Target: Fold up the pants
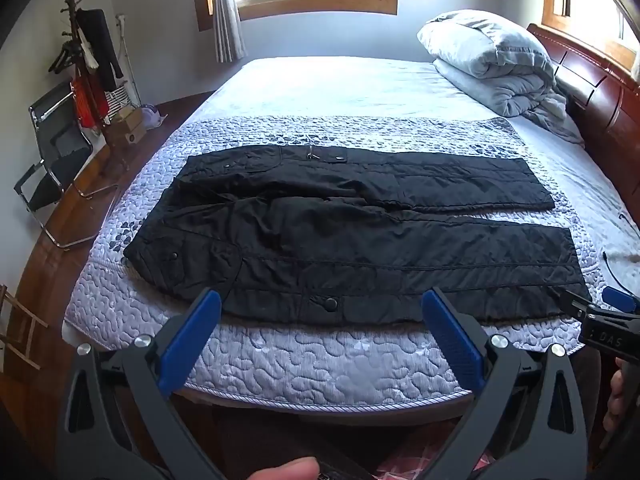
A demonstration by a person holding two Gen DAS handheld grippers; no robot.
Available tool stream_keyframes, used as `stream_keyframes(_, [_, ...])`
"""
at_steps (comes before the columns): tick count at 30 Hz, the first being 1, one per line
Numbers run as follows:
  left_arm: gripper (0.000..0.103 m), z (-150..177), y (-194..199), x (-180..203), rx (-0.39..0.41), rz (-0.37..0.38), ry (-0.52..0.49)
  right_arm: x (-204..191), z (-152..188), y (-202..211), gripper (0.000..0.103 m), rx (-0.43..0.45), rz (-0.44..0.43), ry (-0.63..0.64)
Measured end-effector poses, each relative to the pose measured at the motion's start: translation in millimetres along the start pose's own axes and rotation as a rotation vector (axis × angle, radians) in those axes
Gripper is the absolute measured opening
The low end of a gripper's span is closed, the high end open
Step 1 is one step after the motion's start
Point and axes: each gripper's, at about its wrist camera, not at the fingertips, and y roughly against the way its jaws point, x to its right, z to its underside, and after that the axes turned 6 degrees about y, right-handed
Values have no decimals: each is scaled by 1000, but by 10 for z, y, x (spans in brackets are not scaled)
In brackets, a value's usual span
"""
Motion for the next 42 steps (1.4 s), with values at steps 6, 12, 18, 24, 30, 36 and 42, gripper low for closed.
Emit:
stream_keyframes(6, [100,-4,1,-6,1,-8,-4,46,-31,19,99,4,-2,-3])
stream_keyframes(12, [100,-6,-7,-14,3,-14,-7,50,-47,37,99,11,-3,-2])
stream_keyframes(18, [100,-1,-10,-6,2,-15,-8,42,-46,49,99,14,-4,-2])
stream_keyframes(24, [100,8,-20,-10,0,-17,-5,18,-41,82,99,22,-6,3])
stream_keyframes(30, [100,20,-54,-12,-2,-17,-3,18,-37,92,99,24,-5,2])
stream_keyframes(36, [100,28,-71,-2,-2,-22,-8,30,-40,91,99,22,-6,-3])
stream_keyframes(42, [100,33,-94,10,-6,-25,-9,35,-44,90,99,22,-5,-5])
